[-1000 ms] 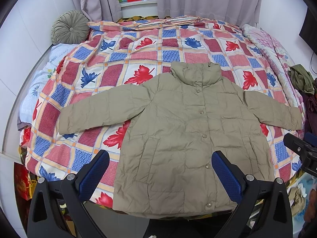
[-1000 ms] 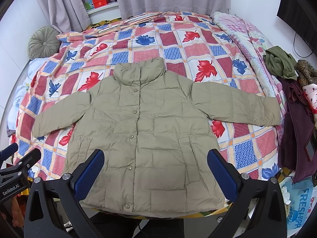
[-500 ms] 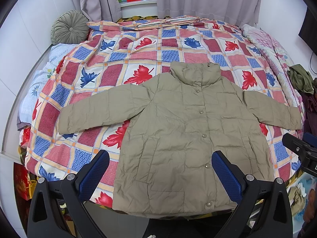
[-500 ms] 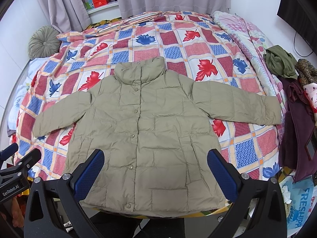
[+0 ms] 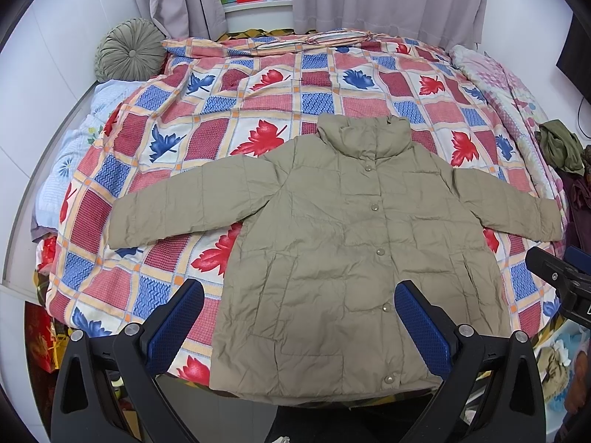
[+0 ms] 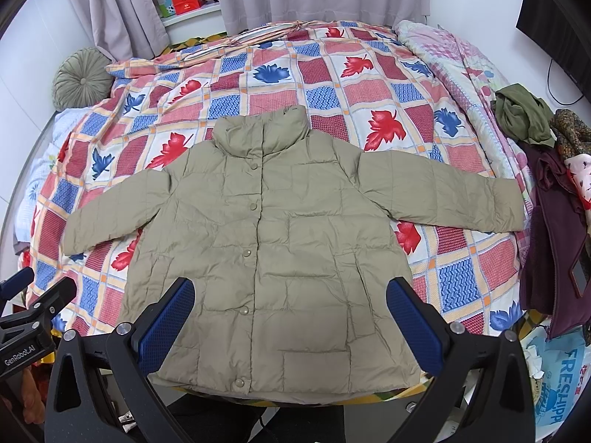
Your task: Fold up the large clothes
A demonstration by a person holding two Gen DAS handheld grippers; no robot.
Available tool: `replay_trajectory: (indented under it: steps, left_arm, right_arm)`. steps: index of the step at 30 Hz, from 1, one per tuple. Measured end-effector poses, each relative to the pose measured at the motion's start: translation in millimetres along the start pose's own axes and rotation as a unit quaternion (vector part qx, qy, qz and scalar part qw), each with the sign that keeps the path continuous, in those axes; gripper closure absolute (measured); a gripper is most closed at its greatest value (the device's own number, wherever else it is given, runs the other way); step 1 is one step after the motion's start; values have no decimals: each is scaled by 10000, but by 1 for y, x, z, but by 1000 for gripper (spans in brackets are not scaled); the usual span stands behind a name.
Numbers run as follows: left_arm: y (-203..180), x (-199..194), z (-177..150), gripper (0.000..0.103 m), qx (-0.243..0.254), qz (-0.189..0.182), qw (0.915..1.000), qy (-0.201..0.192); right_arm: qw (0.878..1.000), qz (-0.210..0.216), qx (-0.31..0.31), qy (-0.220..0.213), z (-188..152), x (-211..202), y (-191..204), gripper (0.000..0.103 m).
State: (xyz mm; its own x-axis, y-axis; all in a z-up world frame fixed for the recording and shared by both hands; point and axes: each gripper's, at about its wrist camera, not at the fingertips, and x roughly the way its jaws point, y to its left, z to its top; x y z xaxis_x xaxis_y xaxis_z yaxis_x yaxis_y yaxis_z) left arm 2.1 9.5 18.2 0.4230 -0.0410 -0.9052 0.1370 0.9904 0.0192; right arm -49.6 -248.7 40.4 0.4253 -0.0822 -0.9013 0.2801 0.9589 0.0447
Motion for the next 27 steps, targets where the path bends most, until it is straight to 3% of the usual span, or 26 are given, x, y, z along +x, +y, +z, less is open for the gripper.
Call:
replay_trajectory:
  steps: [27]
  left_arm:
    - [6,-3,2,0,-70,-81,9999,103]
  right_arm:
    - [10000,6,-11,16,4,-2,2,0]
